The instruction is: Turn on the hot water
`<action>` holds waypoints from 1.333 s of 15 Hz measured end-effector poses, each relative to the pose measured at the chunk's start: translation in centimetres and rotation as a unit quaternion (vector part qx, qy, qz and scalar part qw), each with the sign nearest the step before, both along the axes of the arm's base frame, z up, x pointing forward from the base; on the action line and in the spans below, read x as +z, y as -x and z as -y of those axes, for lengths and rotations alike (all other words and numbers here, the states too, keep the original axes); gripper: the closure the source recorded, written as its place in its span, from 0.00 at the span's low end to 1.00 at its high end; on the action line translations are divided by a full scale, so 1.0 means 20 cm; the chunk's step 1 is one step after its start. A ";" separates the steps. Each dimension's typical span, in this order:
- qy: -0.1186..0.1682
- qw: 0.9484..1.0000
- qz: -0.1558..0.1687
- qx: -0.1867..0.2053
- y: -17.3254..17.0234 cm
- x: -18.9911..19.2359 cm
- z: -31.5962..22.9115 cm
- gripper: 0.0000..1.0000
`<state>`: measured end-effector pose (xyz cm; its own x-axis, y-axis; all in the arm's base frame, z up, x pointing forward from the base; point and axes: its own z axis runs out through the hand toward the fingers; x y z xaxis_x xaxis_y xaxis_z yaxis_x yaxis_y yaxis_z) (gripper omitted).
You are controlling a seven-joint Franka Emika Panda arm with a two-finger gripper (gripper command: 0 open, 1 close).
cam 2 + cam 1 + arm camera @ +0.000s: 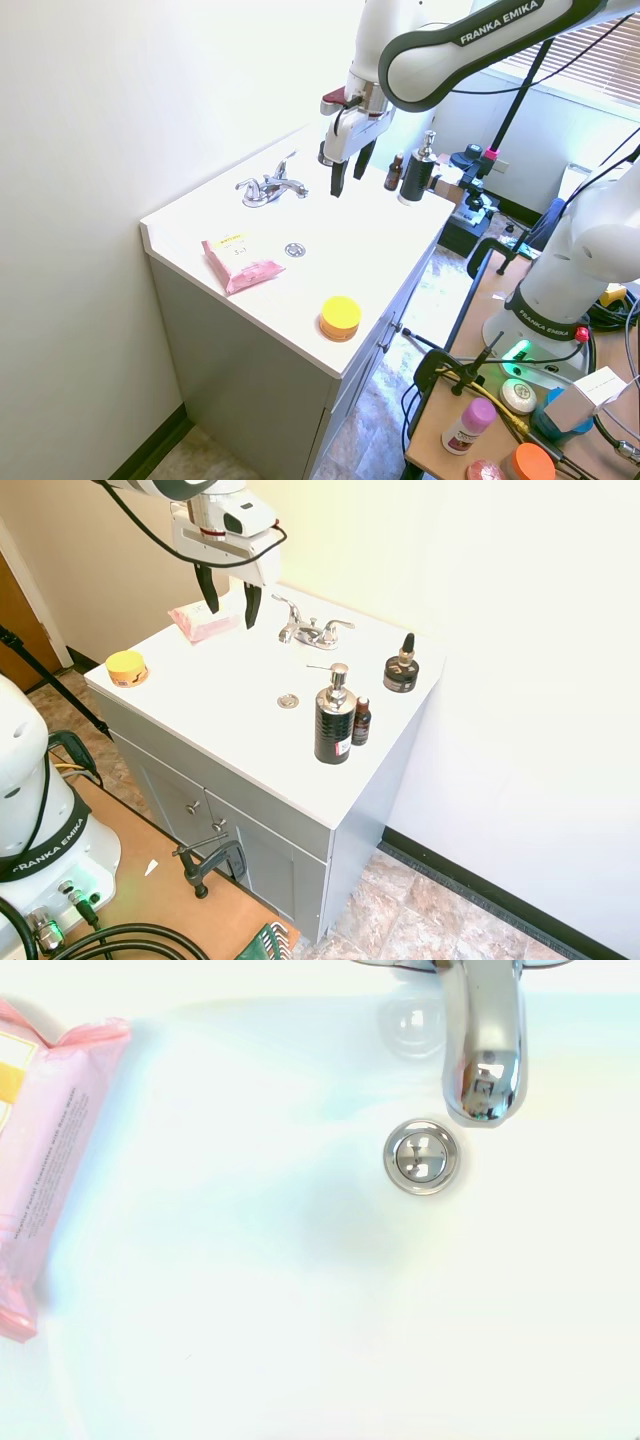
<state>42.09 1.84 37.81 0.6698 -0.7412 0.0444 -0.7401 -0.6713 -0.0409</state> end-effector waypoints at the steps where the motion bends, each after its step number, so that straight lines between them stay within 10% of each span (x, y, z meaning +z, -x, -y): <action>1: 0.000 1.000 0.000 0.000 0.00 0.00 0.00 0.00; 7: 0.033 0.996 0.067 -0.039 -0.30 0.08 -0.25 0.00; 13: 0.086 0.978 0.175 -0.077 -0.67 -0.07 -0.33 0.00; 20: 0.114 0.974 0.181 -0.079 -0.88 -0.28 -0.42 0.00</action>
<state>59.72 10.18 32.11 0.4586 -0.7768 0.4316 -0.7991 -0.5730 -0.1821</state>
